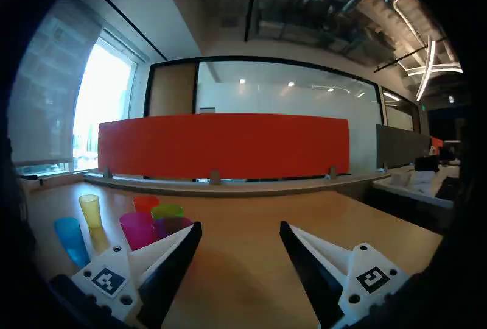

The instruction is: Pour water

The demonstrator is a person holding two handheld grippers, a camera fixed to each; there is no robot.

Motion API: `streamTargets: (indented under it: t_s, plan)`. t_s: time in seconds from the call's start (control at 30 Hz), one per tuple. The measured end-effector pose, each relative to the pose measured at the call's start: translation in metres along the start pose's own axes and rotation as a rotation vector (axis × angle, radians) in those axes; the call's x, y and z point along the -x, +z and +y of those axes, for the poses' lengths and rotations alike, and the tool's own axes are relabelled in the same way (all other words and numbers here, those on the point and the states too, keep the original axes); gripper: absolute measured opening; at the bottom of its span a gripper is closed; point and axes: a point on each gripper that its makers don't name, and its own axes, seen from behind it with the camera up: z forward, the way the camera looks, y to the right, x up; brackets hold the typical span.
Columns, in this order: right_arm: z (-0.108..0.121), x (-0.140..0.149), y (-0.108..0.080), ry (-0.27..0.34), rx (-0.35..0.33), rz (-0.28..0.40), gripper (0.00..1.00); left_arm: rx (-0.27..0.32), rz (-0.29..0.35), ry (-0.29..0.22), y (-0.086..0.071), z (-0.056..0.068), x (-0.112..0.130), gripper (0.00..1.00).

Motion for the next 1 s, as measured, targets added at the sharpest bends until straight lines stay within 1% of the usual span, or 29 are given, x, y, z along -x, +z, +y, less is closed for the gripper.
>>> streamTargets:
  t_s: [0.57,0.77,0.9,1.0]
  plan:
    - [-0.001,-0.001,-0.001,-0.001,-0.001,0.0,1.0,-0.001,0.0,0.0,0.0,0.0,0.0,0.89]
    - [-0.005,-0.001,0.0,-0.011,-0.016,-0.008,0.99,-0.004,-0.011,0.004,0.0,-0.002,0.002,0.89]
    - [-0.008,-0.017,0.0,-0.025,-0.028,0.003,1.0,-0.003,-0.023,0.019,0.003,-0.003,-0.002,0.89]
    - [-0.009,-0.032,0.002,-0.041,-0.032,0.016,0.99,0.015,-0.019,0.021,0.004,0.0,-0.012,0.89]
